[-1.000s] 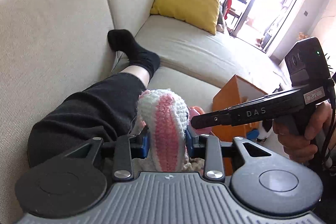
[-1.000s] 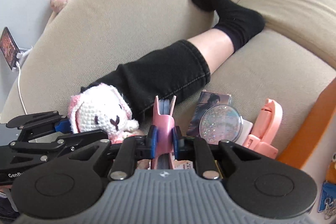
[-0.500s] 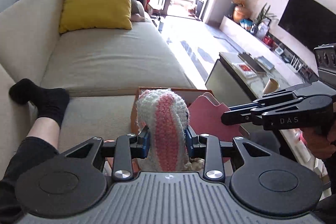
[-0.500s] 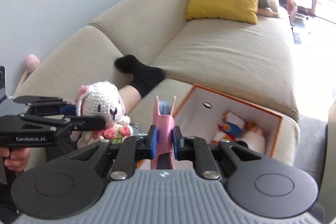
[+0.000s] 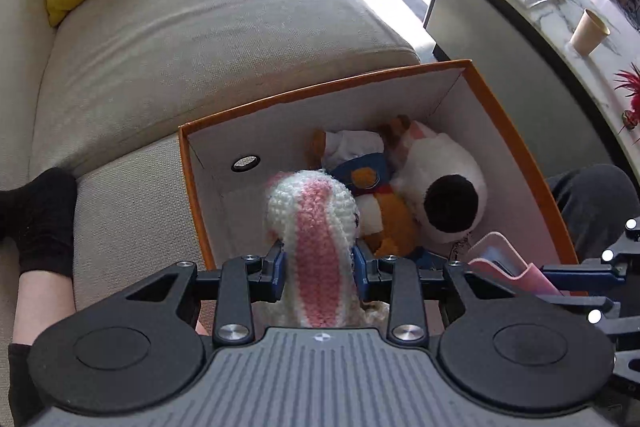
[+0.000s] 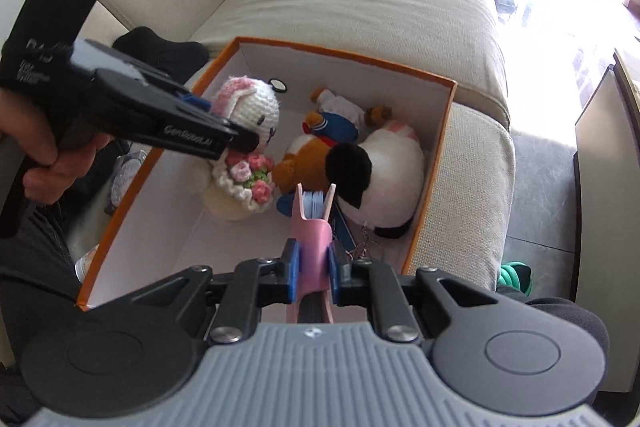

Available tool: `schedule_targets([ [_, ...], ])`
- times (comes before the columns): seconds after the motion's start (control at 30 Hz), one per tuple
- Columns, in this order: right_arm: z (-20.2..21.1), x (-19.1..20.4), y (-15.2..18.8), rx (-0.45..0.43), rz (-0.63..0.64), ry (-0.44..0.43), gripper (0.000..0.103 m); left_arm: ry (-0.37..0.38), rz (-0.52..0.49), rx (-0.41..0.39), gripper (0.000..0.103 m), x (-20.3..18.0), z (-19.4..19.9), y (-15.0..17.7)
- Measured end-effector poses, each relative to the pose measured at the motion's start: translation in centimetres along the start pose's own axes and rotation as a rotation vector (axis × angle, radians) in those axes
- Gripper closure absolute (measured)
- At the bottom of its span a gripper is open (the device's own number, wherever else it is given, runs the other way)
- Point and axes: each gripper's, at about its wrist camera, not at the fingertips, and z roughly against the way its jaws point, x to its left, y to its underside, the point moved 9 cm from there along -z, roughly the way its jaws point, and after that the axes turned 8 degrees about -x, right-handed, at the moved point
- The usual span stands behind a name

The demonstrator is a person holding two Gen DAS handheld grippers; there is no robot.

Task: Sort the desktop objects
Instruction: 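Carry the bunny and pink phone case over the box with both tools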

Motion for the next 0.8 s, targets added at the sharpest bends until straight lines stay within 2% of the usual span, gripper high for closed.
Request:
schedule_targets([
  [0.2,-1.3,0.0,0.8,0.048,0.037,0.014,0.087,-0.090,-0.065,0.007,0.065,0.5,-2.0,-1.2],
  [0.3,-1.4,-0.3,1.1,0.062,0.040,0.029,0.087,-0.099,-0.086,-0.001,0.063,0.3,-2.7,-1.6],
  [0.47,-1.8,-0.8,1.0,0.077,0.031,0.070,0.087,-0.131,-0.123,-0.013,0.049,-0.1,-3.3,-1.7],
  [0.67,-1.5,-1.1,1.2,0.077,0.021,0.109,0.087,-0.105,-0.087,-0.060,0.041,0.1,-2.0,-2.1],
  [0.73,-1.4,-1.2,1.4,0.079,0.012,0.121,0.087,-0.096,-0.077,-0.078,0.042,0.5,-1.2,-2.2],
  [0.8,-1.4,-1.5,1.5,0.079,0.003,0.128,0.087,-0.082,-0.077,-0.097,0.061,0.6,-0.5,-2.3],
])
